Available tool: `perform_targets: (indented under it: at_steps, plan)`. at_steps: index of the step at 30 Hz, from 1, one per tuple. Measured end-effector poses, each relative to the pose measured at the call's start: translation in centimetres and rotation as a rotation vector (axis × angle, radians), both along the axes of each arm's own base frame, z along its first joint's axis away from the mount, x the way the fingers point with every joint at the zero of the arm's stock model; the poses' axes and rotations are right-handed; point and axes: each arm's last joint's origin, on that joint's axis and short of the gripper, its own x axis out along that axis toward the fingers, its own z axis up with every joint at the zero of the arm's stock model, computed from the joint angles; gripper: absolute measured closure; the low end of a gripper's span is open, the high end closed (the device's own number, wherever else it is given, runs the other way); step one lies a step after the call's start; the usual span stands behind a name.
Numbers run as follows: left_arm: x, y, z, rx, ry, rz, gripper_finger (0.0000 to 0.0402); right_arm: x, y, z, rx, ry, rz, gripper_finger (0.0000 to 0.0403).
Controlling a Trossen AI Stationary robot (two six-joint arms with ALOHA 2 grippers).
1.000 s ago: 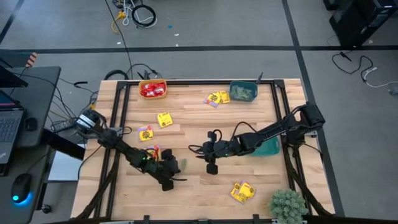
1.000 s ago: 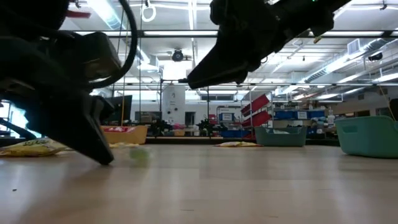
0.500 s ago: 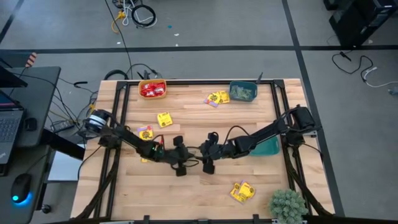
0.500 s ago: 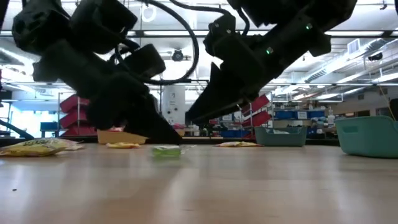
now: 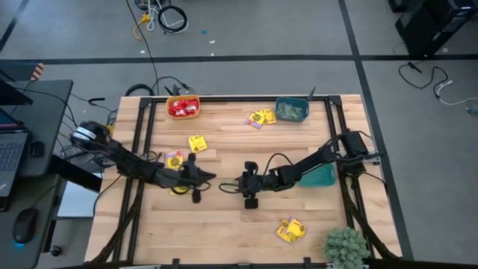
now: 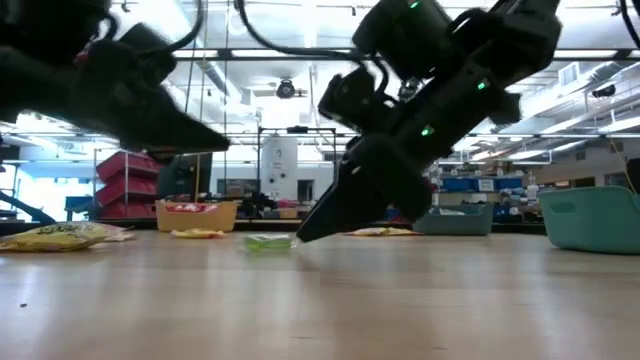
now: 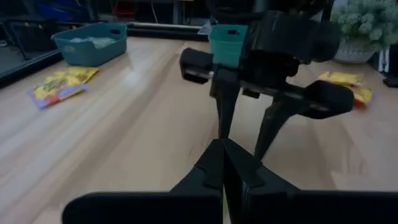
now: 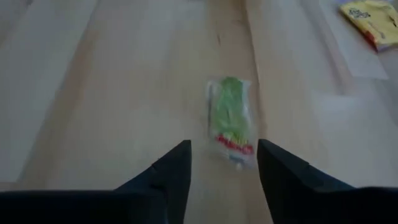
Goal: Sort candy
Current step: Put the green gummy into the blue bin
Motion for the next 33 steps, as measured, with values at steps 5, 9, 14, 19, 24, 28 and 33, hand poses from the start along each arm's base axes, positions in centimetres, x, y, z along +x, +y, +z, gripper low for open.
perform_targets:
  at_steps: [5, 9, 14, 19, 24, 28, 33]
  plan:
    - [-1.4, 0.6, -0.7, -0.029, -0.032, 0.005, 0.0401, 1.0, -0.6, -0.2, 0.004, -0.003, -0.02, 0.0284]
    - [-1.3, 0.5, -0.5, -0.017, -0.045, 0.0, 0.0401, 1.3, -1.2, -0.3, 0.031, 0.017, -0.034, 0.0371]
    - [-1.2, 0.5, -0.2, -0.006, -0.07, -0.004, 0.0401, 1.3, -1.3, 0.6, 0.054, 0.063, -0.064, 0.0395]
    - [-1.2, 0.5, -0.1, -0.009, -0.079, -0.004, 0.0401, 1.0, -1.9, 4.2, 0.037, 0.066, -0.167, 0.0401]
    - [-1.2, 0.4, -0.2, -0.014, -0.075, -0.025, 0.0402, -0.8, -4.5, 9.2, -0.027, 0.037, -0.365, 0.0402]
    - [-1.2, 0.3, -0.1, -0.025, -0.073, -0.074, 0.0398, -3.7, -8.4, 12.3, -0.074, 0.08, -0.595, 0.0403]
    - [-1.2, 0.3, -0.1, -0.025, -0.074, -0.074, 0.0396, -7.5, -14.3, 14.0, -0.069, 0.167, -0.888, 0.0403]
